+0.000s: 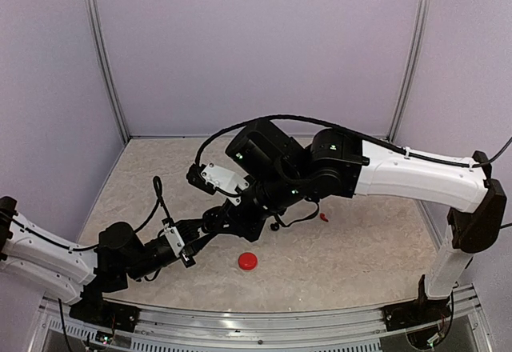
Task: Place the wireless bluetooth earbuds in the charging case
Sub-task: Insert the left earbud into the left side groove of the charging case.
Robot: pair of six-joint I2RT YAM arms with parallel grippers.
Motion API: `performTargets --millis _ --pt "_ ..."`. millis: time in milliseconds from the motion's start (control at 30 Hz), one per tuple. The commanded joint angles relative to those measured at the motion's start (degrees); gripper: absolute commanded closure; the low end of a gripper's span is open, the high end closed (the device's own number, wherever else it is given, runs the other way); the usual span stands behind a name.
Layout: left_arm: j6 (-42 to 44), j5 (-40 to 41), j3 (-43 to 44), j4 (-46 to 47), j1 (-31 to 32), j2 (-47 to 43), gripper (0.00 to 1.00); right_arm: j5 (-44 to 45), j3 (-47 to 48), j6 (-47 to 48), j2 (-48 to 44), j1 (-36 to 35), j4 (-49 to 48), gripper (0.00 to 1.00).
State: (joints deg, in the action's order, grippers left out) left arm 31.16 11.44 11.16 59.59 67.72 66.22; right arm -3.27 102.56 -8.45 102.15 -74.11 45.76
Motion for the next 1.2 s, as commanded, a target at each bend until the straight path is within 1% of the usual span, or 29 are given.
performTargets --millis 0,567,1000,1167 --pt "1.25 1.15 1.68 2.63 0.97 0.51 1.0 1.07 2.02 -1.29 1.16 0.61 -0.41 0.89" --pt "1.89 1.07 1.91 3.82 2.33 0.38 1.0 1.7 3.57 -1.95 3.21 0.93 0.84 0.9" --pt "1.28 -1.11 2.68 4.55 2.72 2.32 1.0 2.6 9.22 -1.63 6.43 0.98 4.45 0.82" --pt "-0.19 -1.4 2.82 5.69 2.73 2.99 1.0 2.83 10.38 -1.41 7.39 0.97 5.07 0.81"
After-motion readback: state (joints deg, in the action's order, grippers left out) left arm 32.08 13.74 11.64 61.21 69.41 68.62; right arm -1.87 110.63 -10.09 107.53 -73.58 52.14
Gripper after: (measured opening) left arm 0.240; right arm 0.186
